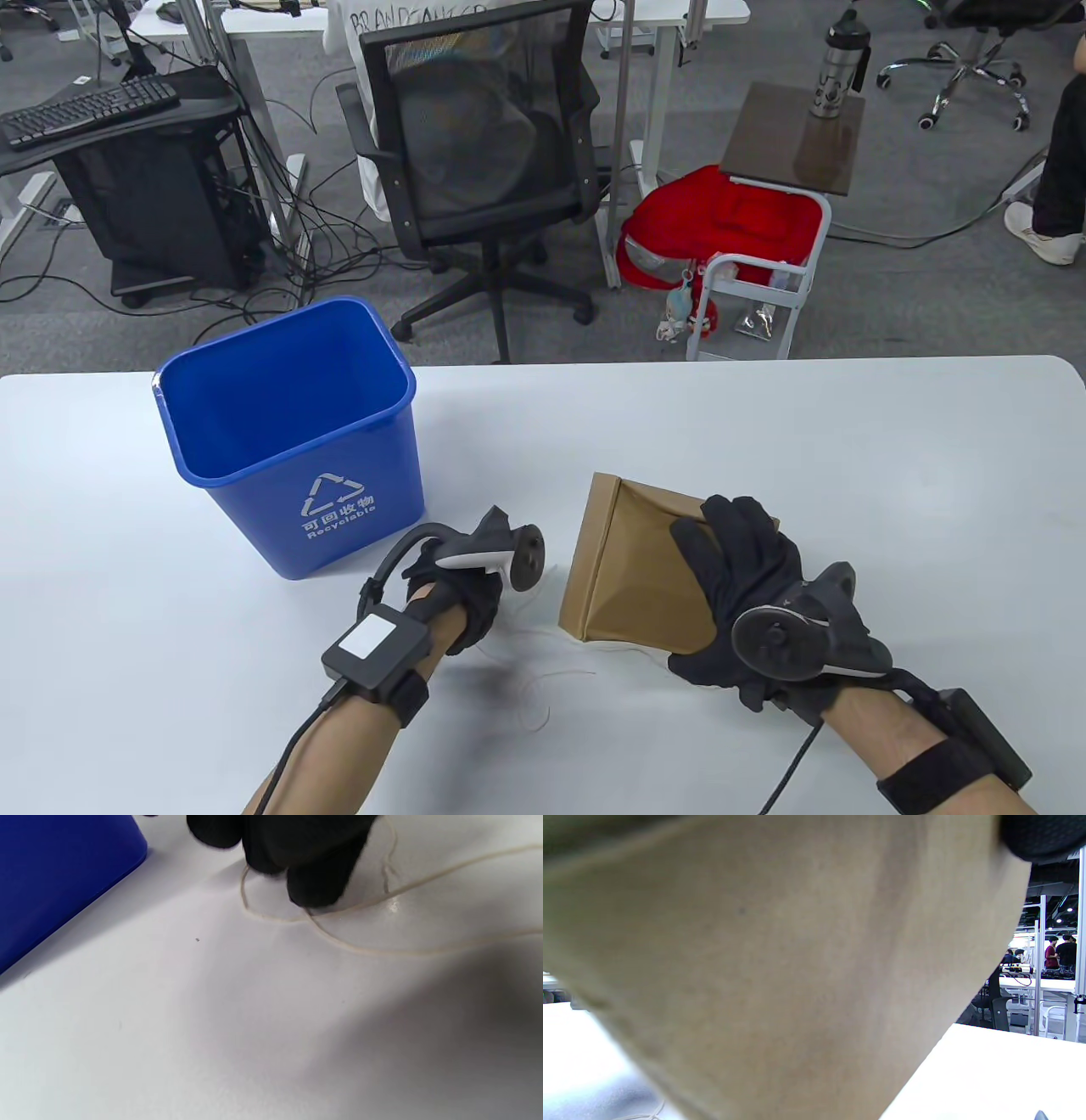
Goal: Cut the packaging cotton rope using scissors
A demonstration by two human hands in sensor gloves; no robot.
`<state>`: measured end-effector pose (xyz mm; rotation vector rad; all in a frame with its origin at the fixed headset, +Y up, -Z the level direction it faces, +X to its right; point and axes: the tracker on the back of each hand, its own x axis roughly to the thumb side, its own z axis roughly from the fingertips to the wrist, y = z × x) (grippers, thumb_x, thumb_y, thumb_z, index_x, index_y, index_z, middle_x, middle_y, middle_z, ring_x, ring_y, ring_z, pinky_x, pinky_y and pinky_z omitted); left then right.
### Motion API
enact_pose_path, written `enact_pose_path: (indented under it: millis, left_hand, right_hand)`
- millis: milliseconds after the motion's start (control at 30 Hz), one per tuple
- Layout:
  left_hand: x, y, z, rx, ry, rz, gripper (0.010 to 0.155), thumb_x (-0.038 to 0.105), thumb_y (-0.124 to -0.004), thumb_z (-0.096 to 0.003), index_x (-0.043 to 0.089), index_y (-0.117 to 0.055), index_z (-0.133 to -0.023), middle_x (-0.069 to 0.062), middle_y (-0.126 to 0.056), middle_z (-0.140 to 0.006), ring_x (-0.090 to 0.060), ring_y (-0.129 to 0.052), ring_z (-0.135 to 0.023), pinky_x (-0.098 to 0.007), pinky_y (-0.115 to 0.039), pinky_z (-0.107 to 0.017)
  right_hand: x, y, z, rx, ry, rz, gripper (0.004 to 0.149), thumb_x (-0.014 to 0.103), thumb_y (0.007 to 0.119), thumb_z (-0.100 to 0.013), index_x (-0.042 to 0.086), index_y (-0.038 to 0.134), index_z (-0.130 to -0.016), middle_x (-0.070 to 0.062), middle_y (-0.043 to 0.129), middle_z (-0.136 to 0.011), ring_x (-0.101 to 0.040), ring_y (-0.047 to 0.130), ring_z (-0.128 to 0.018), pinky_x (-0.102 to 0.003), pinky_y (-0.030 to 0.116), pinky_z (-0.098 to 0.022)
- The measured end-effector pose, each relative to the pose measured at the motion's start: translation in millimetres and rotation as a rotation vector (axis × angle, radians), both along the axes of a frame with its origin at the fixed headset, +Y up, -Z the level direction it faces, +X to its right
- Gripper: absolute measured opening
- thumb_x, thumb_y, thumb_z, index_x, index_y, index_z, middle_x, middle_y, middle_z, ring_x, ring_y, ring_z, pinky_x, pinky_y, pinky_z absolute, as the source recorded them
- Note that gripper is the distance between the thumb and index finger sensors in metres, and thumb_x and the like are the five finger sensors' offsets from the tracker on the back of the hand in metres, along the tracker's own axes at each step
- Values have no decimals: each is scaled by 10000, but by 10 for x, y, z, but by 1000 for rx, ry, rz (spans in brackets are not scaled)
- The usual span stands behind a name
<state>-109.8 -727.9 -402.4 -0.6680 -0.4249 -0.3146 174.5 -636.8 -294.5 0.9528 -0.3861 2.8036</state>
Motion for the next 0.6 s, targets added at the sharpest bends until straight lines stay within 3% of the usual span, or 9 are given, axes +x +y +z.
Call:
enact_pose_path:
  millis: [67, 100, 133, 167, 267, 367, 467, 600]
  left_hand:
    - [-38, 28, 30, 3, -10, 52, 523, 255, -868, -516, 103, -682, -981, -212, -529, -1106, -519, -497, -1034, -741, -405, -713]
    - [-30, 16, 58, -10, -27, 61, 683, 323, -904, -509, 103, -572, -1064, -233, -431, -1135, -522, -441, -1051, -751, -387, -714]
    - [-9, -20, 102, -64, -77, 54, 936, 407, -931, -498, 141, -335, -1170, -235, -287, -1179, -523, -358, -1080, -760, -367, -718]
    - [29, -74, 158, -94, -107, 40, 1088, 502, -941, -469, 191, -169, -1170, -236, -158, -1185, -528, -269, -1093, -762, -342, -723]
    - [149, -241, 273, -57, -195, 33, 1244, 610, -932, -399, 136, -40, -1125, -250, -49, -1155, -539, -219, -1085, -776, -336, -712]
    - [224, -309, 296, -25, -186, 42, 1185, 625, -904, -391, 122, -138, -1141, -260, -89, -1141, -542, -279, -1054, -760, -351, -713]
    - [214, -255, 242, 113, -197, 192, 820, 480, -889, -454, 194, -472, -1099, -189, -434, -1122, -494, -564, -982, -732, -474, -687]
    - [147, -245, 200, 230, -161, 349, 362, 190, -883, -492, 163, -814, -846, -140, -819, -887, -449, -802, -810, -705, -575, -646]
  right_hand:
    - [-11, -2, 1, -1, 1, -1, 1256, 701, 968, -282, 84, 240, -1099, -381, 198, -1105, -644, 262, -959, -866, 599, -492]
    - [-14, -2, 0, 2, 1, -1, 1256, 703, 967, -282, 83, 240, -1098, -382, 199, -1104, -644, 264, -958, -866, 601, -490]
    - [-13, 2, -1, -2, 0, 0, 1256, 701, 968, -282, 83, 240, -1098, -381, 198, -1105, -644, 264, -958, -866, 601, -491]
    - [-10, 6, -1, -2, -1, 0, 1264, 700, 969, -281, 83, 230, -1101, -381, 199, -1105, -643, 263, -959, -866, 600, -491]
    - [12, 14, -5, -8, -9, -7, 1256, 696, 972, -281, 83, 240, -1098, -382, 199, -1105, -645, 262, -958, -868, 599, -491]
    - [52, 10, -6, -15, -28, -5, 1255, 693, 974, -282, 83, 241, -1099, -379, 195, -1107, -643, 257, -962, -870, 594, -495]
    - [83, 3, -13, -28, -33, -27, 1256, 690, 976, -282, 79, 242, -1098, -382, 195, -1105, -644, 258, -960, -871, 593, -492]
    - [92, 7, -12, -26, -38, -28, 1256, 689, 976, -281, 79, 241, -1098, -381, 194, -1105, -645, 254, -960, -872, 592, -493]
